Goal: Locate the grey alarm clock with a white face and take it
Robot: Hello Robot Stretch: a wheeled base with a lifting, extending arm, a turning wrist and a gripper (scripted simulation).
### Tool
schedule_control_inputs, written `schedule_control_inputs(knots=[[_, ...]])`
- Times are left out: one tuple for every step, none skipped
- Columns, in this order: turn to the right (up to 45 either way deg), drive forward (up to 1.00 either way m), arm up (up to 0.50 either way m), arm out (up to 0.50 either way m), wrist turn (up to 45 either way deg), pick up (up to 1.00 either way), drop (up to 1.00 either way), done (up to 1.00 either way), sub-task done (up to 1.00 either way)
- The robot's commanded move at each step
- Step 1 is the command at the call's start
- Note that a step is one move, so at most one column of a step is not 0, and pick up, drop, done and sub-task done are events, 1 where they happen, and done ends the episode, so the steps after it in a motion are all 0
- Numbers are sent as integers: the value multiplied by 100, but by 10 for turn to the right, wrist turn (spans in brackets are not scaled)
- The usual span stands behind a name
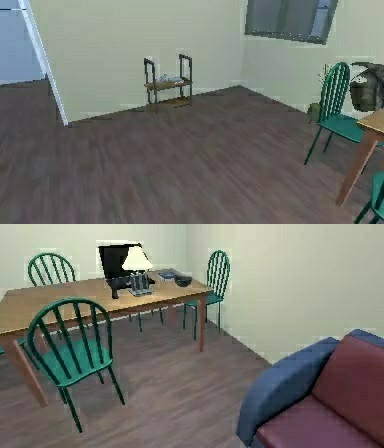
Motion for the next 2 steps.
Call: schedule_control_inputs(knots=[[-450, 0, 0, 0, 0, 0, 0, 0, 0], [-450, 0, 0, 0, 0, 0, 0, 0, 0]])
